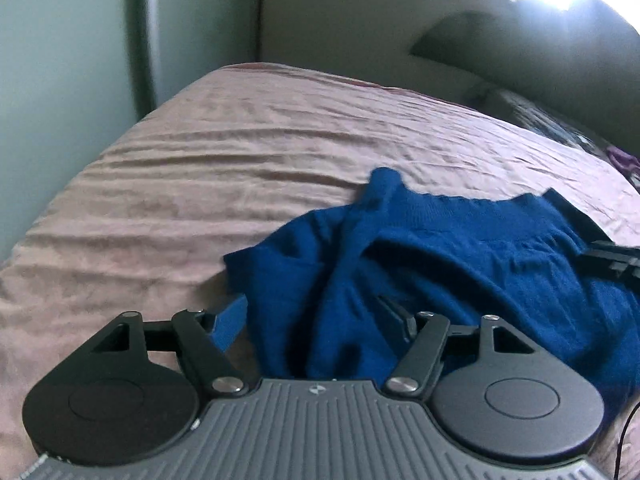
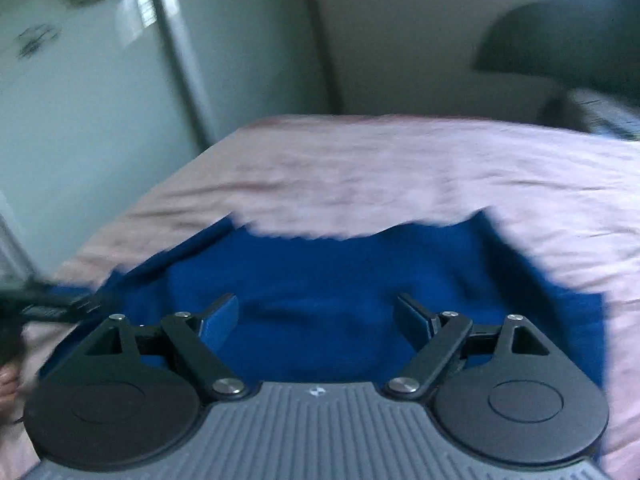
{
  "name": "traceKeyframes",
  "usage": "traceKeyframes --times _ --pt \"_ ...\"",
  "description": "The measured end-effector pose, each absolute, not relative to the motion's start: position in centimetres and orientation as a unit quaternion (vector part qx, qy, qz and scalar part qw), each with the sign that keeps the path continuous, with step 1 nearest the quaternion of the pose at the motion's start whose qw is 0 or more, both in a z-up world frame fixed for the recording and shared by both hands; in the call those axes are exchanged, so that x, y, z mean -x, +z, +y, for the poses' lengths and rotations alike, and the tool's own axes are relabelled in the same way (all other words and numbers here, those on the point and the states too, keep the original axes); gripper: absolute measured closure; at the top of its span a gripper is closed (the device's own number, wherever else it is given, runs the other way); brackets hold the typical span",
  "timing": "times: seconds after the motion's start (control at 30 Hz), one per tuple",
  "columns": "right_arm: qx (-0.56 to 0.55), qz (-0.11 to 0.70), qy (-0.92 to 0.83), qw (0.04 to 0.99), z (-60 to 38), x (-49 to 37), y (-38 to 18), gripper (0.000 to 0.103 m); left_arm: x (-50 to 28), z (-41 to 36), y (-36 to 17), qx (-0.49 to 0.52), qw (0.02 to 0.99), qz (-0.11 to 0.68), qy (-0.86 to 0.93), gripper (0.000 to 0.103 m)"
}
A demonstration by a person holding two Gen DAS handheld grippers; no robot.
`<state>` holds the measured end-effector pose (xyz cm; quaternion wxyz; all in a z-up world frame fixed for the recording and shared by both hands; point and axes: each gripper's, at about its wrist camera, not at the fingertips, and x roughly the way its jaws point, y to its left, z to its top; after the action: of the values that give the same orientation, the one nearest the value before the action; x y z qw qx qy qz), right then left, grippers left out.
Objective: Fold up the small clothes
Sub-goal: 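Release the hem with both grippers and pull them back from the sweater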
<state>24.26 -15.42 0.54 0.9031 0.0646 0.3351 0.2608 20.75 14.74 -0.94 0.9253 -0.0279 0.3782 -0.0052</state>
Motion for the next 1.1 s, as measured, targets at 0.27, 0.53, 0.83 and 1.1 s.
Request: traceKeyframes --times 0.27,0.53,0.83,1.1 --pt "-0.218 0.380 0.353 0.827 -9.1 -28.9 -0.3 0.018 -21.4 13.2 -1.5 -0.011 0.921 0.385 0.061 0.025" --pt "-0.255 0.433 0.348 0.791 -1.5 -34.2 -3.2 0.016 -15.9 14.7 -2.6 -0.011 0.920 0.388 0.061 0.014" --pt "-0.199 0.360 0.385 0.826 -2.2 -30.1 0.2 0.012 -14.5 16.2 -2.8 0.040 0.918 0.392 0.042 0.026" --pt "-0.151 0.394 0.326 0.846 -7.1 -26.2 -2.3 0.012 -14.1 15.6 -2.5 0.042 0.919 0.391 0.026 0.035"
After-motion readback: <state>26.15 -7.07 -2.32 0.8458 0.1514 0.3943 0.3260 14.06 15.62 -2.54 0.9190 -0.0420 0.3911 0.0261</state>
